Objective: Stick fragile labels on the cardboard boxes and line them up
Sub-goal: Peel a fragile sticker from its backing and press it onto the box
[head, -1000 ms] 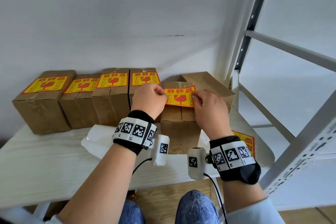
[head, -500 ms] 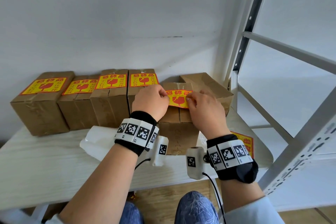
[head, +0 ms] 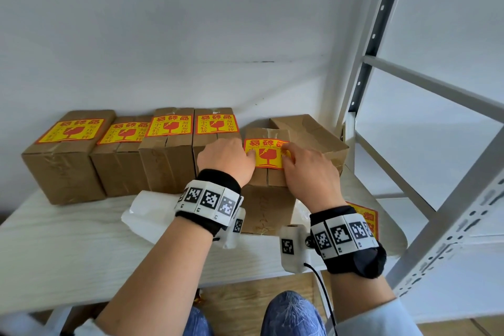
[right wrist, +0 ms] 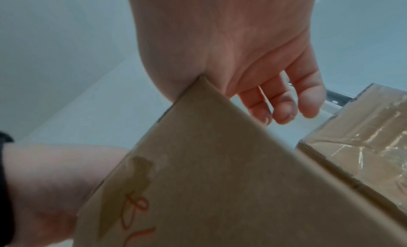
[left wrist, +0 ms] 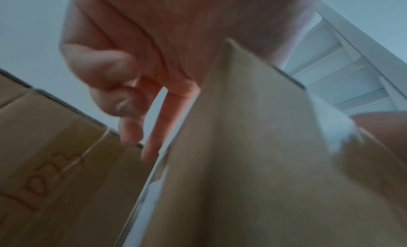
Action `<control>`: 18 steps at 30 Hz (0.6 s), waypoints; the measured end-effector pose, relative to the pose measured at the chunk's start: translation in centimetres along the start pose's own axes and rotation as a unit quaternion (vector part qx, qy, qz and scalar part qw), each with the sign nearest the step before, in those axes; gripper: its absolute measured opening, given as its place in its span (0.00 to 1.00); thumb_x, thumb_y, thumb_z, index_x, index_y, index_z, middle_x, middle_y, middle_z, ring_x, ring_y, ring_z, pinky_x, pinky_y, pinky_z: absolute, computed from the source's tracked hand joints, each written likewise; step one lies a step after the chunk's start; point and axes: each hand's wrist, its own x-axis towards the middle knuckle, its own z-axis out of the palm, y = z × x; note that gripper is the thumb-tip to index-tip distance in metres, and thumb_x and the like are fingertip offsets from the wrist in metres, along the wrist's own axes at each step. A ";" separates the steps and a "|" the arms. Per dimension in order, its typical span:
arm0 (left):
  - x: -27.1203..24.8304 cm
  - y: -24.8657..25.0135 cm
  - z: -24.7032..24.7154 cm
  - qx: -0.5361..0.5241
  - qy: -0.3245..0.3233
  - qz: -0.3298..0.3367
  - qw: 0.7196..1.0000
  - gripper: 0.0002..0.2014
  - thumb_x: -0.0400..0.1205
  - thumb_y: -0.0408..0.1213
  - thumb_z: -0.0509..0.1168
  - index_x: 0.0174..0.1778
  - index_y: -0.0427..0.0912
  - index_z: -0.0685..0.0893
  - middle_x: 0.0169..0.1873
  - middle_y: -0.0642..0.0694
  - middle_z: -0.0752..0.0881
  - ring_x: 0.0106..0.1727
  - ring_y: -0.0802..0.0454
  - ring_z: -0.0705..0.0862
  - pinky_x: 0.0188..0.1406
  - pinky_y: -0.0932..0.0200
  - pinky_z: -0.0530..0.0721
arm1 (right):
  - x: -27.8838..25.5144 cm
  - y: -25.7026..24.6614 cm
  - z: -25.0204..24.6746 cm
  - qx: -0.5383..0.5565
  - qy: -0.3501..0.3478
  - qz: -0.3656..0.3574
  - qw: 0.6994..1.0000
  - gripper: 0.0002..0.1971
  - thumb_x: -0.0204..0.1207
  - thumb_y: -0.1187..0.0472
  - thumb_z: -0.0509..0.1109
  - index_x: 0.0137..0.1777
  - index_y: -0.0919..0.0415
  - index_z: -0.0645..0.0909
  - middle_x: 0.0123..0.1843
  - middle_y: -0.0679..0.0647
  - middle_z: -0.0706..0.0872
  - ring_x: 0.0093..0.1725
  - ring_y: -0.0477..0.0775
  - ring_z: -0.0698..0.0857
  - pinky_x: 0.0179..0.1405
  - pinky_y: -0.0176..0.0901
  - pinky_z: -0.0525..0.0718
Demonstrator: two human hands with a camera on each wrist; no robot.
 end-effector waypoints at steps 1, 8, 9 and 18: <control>-0.1 -0.2 0.1 -0.007 -0.019 -0.006 1.000 0.22 0.86 0.58 0.53 0.53 0.47 0.86 0.43 0.46 0.88 0.47 0.43 0.87 0.45 0.52 0.84 | 0.0 0.1 0.0 0.009 -0.002 -0.001 1.000 0.19 0.87 0.50 0.53 0.75 0.44 0.74 0.57 0.56 0.87 0.57 0.63 0.85 0.47 0.52 0.80; -1.1 -1.5 0.5 -0.179 -0.073 -0.045 0.980 0.23 0.90 0.52 0.50 0.34 0.47 0.81 0.28 0.48 0.82 0.40 0.43 0.84 0.44 0.55 0.75 | -0.8 0.4 0.1 0.158 0.034 0.036 0.986 0.18 0.89 0.50 0.52 0.70 0.48 0.79 0.58 0.55 0.89 0.59 0.63 0.85 0.57 0.57 0.84; -1.3 -1.6 0.4 -0.190 -0.073 -0.050 0.978 0.23 0.90 0.52 0.51 0.38 0.46 0.84 0.29 0.48 0.83 0.38 0.45 0.83 0.44 0.56 0.75 | -1.1 0.4 -0.1 0.173 0.032 0.043 0.983 0.20 0.88 0.45 0.51 0.68 0.48 0.80 0.57 0.55 0.88 0.58 0.62 0.85 0.56 0.57 0.83; -2.7 -0.2 0.1 -0.195 -0.044 -0.041 0.979 0.26 0.82 0.61 0.62 0.71 0.49 0.80 0.66 0.48 0.85 0.63 0.46 0.85 0.64 0.52 0.81 | -2.3 0.7 -1.0 0.124 -0.073 0.057 0.988 0.38 0.67 0.18 0.57 0.67 0.44 0.71 0.56 0.46 0.84 0.55 0.55 0.86 0.58 0.52 0.83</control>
